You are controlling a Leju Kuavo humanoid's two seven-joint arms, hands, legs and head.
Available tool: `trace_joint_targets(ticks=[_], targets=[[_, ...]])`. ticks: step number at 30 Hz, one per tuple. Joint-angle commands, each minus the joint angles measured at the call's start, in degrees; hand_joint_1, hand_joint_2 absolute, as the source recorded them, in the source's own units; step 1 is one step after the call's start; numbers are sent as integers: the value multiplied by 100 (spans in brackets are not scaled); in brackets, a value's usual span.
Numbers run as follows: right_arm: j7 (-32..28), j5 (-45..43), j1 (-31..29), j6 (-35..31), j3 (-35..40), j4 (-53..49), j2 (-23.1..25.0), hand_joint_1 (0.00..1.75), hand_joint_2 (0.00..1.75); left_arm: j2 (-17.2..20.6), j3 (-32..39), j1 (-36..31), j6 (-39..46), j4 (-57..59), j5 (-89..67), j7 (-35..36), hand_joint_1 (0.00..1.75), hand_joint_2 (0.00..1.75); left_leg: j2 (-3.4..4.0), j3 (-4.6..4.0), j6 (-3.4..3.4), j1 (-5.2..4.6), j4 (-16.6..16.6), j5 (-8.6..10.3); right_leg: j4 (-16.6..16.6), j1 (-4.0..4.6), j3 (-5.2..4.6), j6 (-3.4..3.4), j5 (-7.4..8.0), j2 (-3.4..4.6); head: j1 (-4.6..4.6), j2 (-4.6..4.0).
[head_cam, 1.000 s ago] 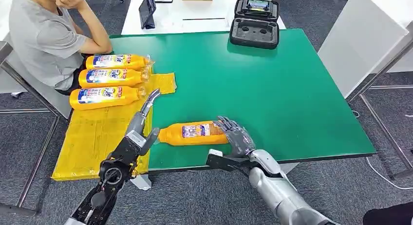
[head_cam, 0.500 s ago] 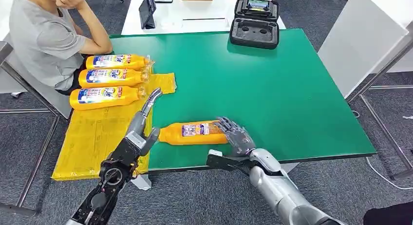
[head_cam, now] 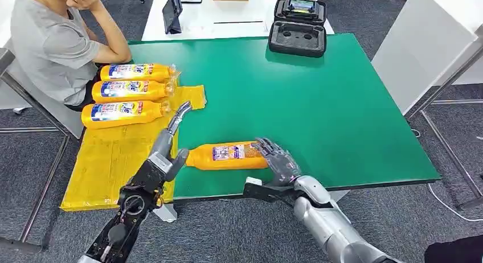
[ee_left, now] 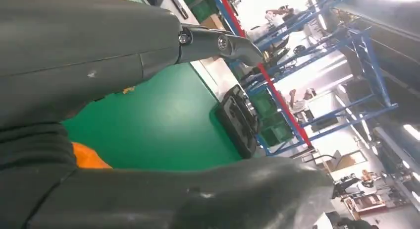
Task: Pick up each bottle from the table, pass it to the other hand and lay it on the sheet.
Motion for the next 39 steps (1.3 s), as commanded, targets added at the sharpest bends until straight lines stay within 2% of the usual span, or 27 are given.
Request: trace_joint_targets(ticks=[1, 23, 28, 35, 39], targets=[[180, 212, 21, 94, 244, -164, -53, 0, 175, -21, -152, -290, -47, 353, 29, 28, 0, 0, -6, 15, -1, -2, -5, -4, -4, -1, 17, 1, -6, -11, 0, 0], [-37, 180, -102, 338, 63, 33, 171, 0, 175, -46, -115, -328, 54, 457, -106, 147, 0, 0, 4, 18, 0, -3, -5, -4, -3, -3, 17, 1, -5, -5, 0, 0], [-45, 275, -355, 420, 132, 239, 254, 0, 175, -88, -106, -399, 62, 528, -128, 166, 0, 0, 8, 24, -1, -3, -4, -7, -3, -2, 23, 1, -7, -3, 0, 0], [180, 535, -490, 231, 269, 498, 301, 0, 175, -49, -25, -300, 118, 512, -128, 131, 0, 0, 12, 27, -1, -4, -7, -7, -4, -3, 24, 0, -6, 1, 0, 0], [503, 806, -488, 1, 353, 456, 313, 0, 175, -54, 22, -223, 103, 377, -175, 126, 0, 0, 8, 34, -1, -5, -9, -10, -6, -4, 32, 1, -9, -2, 0, 0]])
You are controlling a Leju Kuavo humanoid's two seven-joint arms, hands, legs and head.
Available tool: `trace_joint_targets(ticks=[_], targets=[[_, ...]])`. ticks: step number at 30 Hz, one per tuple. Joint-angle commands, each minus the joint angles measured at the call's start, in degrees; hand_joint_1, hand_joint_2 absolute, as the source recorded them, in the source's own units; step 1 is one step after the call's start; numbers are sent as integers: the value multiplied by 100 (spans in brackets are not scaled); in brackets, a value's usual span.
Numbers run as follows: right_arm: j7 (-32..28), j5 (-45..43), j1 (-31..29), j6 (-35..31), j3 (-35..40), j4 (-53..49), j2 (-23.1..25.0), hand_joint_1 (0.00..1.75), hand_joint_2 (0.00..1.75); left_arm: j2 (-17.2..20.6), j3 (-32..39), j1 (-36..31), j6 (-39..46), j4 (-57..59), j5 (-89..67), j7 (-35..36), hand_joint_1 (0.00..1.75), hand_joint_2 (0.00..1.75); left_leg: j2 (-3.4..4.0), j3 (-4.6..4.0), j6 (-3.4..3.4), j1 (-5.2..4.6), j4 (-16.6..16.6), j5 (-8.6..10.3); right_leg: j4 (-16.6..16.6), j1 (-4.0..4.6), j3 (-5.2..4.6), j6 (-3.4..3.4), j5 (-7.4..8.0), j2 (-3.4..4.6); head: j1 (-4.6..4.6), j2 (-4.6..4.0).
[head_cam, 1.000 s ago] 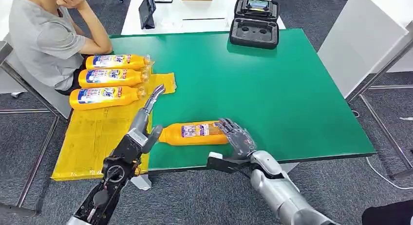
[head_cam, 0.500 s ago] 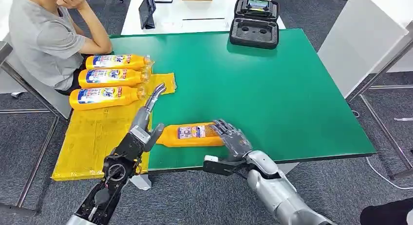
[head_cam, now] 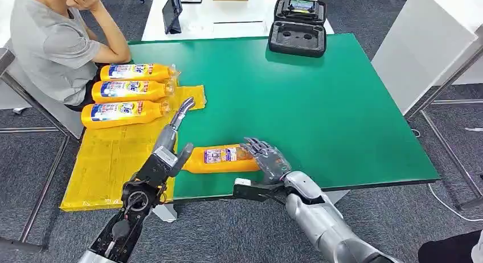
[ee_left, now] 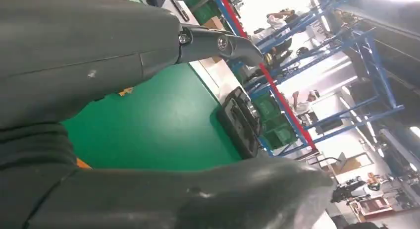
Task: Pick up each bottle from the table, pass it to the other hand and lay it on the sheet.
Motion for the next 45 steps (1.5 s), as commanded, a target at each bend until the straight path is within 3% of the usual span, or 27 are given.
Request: trace_joint_targets(ticks=[1, 12, 18, 45], targets=[[542, 454, -318, -341, 349, 501, 54, 0, 175, 58, 30, -72, -8, 203, -72, 8, 0, 0, 9, 23, 0, -5, -6, -8, -4, -3, 20, 1, -6, 4, 0, 0], [689, 518, -310, -393, 335, 485, 64, 0, 175, 60, 44, -59, -2, 173, -91, 40, 0, 0, 4, 11, 0, -3, -3, -3, -1, -2, 11, 1, -3, 1, 0, 0], [1233, 900, -143, -533, 241, 258, 11, 0, 175, 94, 133, 39, -23, 79, -144, 91, 0, 0, 6, 20, -1, -4, -6, -6, -3, -3, 19, 1, -6, 0, 0, 0], [979, 1036, -120, -429, 148, 107, 201, 0, 175, 36, 102, -40, -73, 226, -168, 80, 0, 0, 3, 20, 0, -4, -4, -6, -2, -3, 19, 1, -6, -4, 2, 0]])
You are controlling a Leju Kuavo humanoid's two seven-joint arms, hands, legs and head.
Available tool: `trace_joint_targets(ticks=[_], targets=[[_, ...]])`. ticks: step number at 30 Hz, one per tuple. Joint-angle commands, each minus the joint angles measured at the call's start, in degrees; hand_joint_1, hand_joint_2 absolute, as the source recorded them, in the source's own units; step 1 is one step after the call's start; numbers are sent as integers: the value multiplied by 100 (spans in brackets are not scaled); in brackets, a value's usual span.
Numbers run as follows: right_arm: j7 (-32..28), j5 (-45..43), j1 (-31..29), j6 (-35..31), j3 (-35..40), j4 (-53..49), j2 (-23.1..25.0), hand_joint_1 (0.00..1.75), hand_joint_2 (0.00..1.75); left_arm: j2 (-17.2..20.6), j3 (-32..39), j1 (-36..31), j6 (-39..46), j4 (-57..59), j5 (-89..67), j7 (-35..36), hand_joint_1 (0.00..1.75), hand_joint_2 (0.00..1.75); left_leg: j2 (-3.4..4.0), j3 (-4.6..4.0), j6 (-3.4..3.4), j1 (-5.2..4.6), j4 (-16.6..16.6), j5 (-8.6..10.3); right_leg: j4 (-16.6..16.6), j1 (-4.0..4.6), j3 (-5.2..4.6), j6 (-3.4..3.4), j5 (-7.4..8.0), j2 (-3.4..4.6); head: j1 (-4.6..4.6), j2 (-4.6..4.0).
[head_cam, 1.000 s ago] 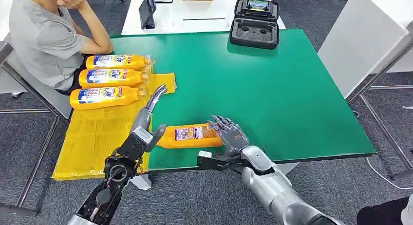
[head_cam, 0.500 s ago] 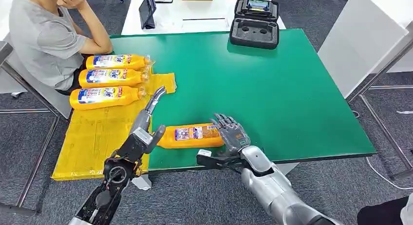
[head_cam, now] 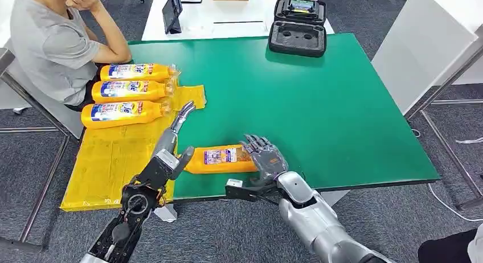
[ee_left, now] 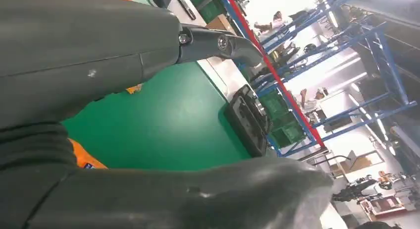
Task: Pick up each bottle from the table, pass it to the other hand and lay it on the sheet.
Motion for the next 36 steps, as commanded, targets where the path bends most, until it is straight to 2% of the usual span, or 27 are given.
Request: trace_joint_targets(ticks=[1, 7, 8, 10, 13, 15, 16, 26, 36], targets=[[-222, -146, -198, 26, -34, 255, 59, 0, 175, 38, 49, -143, -7, 263, -28, 8, 0, 0, 2, 13, 0, -4, -3, -3, -1, -3, 12, 1, -4, -3, 0, 0], [-488, -294, -220, 39, -47, 354, 197, 0, 175, 58, 44, -163, 27, 331, -23, -28, 0, 0, 10, 48, -3, -7, -12, -13, -8, -4, 43, 0, -12, -1, 0, 0], [-488, -295, -225, 49, -43, 360, 207, 0, 175, 58, 44, -169, 26, 332, -23, -28, 0, 0, 5, 16, -1, -3, -5, -4, -3, -2, 14, 0, -4, 0, 0, 0], [-565, -436, -285, 148, -94, 466, 238, 0, 175, 51, 45, -181, 32, 350, -11, -37, 0, 0, 8, 33, -2, -4, -8, -10, -5, -2, 30, 0, -8, 0, 2, 0], [-681, -677, -359, 270, -217, 661, 264, 0, 175, 37, 58, -168, 32, 327, 0, -43, 0, 0, 3, 16, -1, -4, -5, -4, -3, -2, 14, 0, -4, -3, 0, 0], [-676, -717, -420, 290, -240, 798, 263, 0, 175, 36, 55, -173, 17, 324, 1, -43, 0, 0, 5, 33, -1, -5, -7, -9, -4, -4, 31, 1, -9, -5, 2, 0], [-654, -714, -481, 222, -237, 923, 274, 0, 175, 35, 50, -180, 5, 329, 1, -44, 0, 0, 4, 13, 0, -4, -3, -3, -2, -3, 11, 1, -3, -1, 2, 0], [-495, -815, -625, 327, -337, 1370, 279, 0, 175, 1, 20, -281, -15, 423, 11, -58, 0, 0, -3, 12, -1, -3, -4, -2, -3, -2, 12, 0, -4, -6, 2, 0], [-357, -716, -658, 251, -300, 1418, 264, 0, 175, -15, 18, -307, -27, 410, 21, -55, 0, 0, -1, 26, 0, -5, -7, -5, -5, -4, 25, 2, -6, -8, 0, 0]])
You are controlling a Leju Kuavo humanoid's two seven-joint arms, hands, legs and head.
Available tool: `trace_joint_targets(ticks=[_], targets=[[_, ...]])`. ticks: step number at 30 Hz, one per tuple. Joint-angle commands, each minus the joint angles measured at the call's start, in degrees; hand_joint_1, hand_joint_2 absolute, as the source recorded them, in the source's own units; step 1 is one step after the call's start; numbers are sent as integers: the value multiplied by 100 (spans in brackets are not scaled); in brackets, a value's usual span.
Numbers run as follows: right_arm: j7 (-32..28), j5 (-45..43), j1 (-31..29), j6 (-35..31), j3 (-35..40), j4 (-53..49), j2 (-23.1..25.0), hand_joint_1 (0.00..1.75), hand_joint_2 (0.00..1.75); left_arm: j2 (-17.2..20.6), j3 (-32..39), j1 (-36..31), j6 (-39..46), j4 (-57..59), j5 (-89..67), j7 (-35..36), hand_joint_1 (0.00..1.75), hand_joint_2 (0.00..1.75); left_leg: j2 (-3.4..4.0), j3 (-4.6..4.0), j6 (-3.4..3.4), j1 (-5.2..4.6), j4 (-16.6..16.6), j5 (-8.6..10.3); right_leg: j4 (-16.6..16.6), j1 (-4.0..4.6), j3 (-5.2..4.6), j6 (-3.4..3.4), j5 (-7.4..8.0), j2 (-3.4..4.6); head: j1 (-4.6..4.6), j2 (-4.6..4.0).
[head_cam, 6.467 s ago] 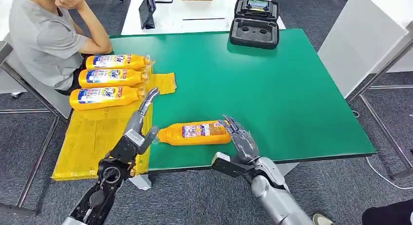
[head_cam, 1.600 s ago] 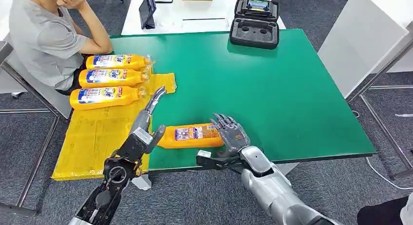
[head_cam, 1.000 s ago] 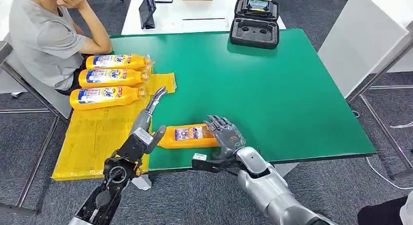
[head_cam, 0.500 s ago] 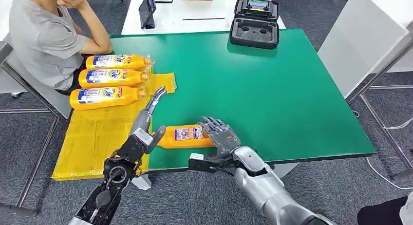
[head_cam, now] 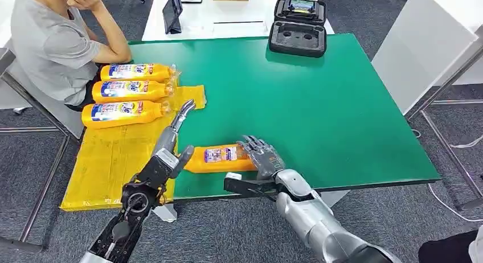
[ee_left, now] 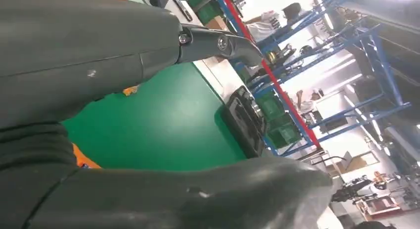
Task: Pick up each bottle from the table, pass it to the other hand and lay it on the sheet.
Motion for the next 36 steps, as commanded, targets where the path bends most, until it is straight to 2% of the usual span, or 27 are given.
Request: trace_joint_targets(ticks=[1, 7, 8, 9, 10, 11, 21, 29, 36], targets=[[30, 16, -252, 24, -75, 561, 17, 0, 175, -4, 16, -237, -25, 370, 1, 10, 0, 0, -1, 12, 0, -4, -4, -2, -2, -3, 13, 2, -4, -6, 0, 0], [169, 139, -357, 199, 7, 711, -1, 0, 175, -35, 43, -260, -42, 308, 13, 21, 0, 0, -1, 33, -1, -5, -8, -7, -6, -3, 33, 2, -9, -12, 0, 0], [168, 138, -361, 205, 4, 715, -10, 0, 175, -44, 47, -273, -42, 304, 17, 27, 0, 0, -3, 16, -1, -3, -4, -2, -2, -2, 16, 1, -5, -10, 0, 0], [156, 44, -423, 527, -38, 845, 12, 0, 175, -57, 52, -303, -63, 338, 22, 33, 0, 0, -4, 25, -1, -5, -6, -4, -4, -3, 25, 1, -7, -13, 2, 0], [72, 19, -433, 685, -35, 835, -23, 12, 175, -69, 50, -329, -78, 368, 23, 32, 0, 0, -5, 30, -1, -5, -8, -4, -5, -3, 30, 1, -8, -16, 0, 0], [72, 20, -429, 688, -36, 841, -36, 175, 175, -70, 49, -330, -78, 369, 23, 32, 0, 0, -5, 18, 0, -3, -2, -2, -1, -2, 18, 1, -5, -13, 0, 0], [-103, -97, -353, 758, -133, 799, -96, 175, 175, -48, 86, -217, -78, 348, 43, -10, 0, 0, -8, 37, 0, -3, -11, -2, -11, -1, 39, 0, -6, -15, 0, 0], [-829, -957, -263, 1106, -789, 780, -24, 175, 175, -65, 90, -313, -112, 453, 66, -65, 0, 0, -8, 29, 0, -1, -7, 0, -8, 0, 30, 0, -3, -15, 0, 0], [-1408, -1656, -228, 483, -1347, 622, 88, 175, 175, -57, 74, -358, 6, 469, 108, -64, 0, 0, -4, 42, -1, -2, -11, -5, -10, -1, 42, 0, -8, -16, 2, 0]])
